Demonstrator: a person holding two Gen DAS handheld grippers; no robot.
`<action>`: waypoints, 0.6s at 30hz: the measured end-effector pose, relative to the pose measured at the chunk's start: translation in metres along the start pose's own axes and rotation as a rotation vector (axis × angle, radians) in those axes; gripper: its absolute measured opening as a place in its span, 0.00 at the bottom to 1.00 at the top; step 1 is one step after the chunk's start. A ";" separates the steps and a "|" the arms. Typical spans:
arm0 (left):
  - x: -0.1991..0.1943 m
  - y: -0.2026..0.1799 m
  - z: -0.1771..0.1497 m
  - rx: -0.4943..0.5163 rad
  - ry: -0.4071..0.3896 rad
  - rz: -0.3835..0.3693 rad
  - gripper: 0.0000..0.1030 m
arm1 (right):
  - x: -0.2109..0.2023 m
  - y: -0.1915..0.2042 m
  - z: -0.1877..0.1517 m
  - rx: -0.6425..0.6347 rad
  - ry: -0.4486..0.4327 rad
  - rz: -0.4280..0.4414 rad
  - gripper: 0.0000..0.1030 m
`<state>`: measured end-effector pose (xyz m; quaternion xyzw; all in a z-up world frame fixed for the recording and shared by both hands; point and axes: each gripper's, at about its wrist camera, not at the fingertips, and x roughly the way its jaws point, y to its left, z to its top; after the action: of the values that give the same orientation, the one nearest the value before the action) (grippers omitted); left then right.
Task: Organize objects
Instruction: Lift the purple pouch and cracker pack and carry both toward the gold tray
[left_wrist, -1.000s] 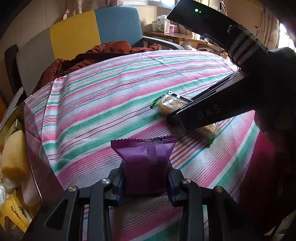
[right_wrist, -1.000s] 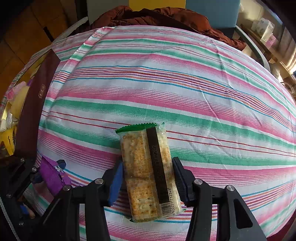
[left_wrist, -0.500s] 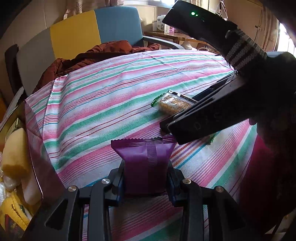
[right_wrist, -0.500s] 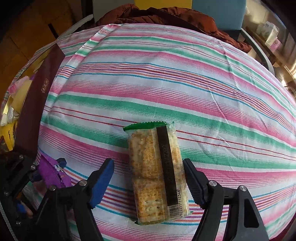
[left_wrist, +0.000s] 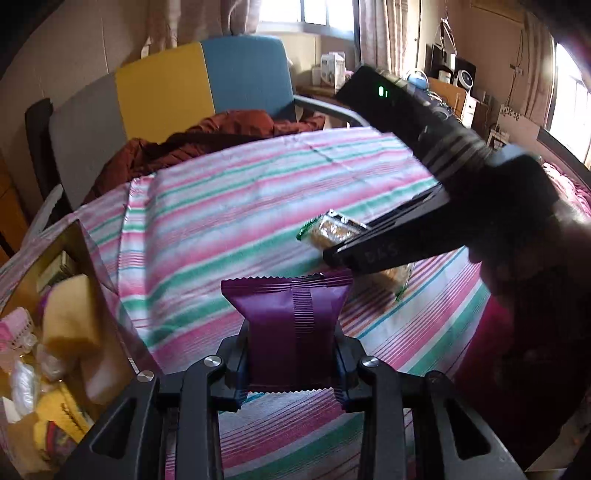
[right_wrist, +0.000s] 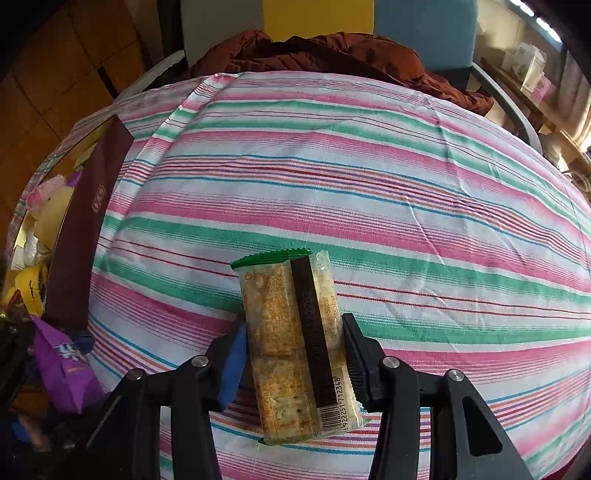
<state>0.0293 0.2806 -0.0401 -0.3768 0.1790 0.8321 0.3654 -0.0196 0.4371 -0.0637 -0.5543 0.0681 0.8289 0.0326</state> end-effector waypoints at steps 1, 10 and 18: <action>-0.005 0.001 0.001 -0.002 -0.009 0.004 0.33 | -0.002 0.000 -0.005 0.001 -0.003 0.002 0.47; -0.051 0.021 0.004 -0.041 -0.086 0.076 0.33 | 0.000 0.006 -0.003 0.010 -0.014 0.019 0.48; -0.079 0.057 -0.002 -0.121 -0.128 0.137 0.34 | -0.012 0.022 -0.001 0.033 -0.027 0.062 0.48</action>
<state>0.0235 0.2043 0.0200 -0.3310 0.1302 0.8868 0.2952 -0.0171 0.4150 -0.0513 -0.5402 0.0985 0.8356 0.0169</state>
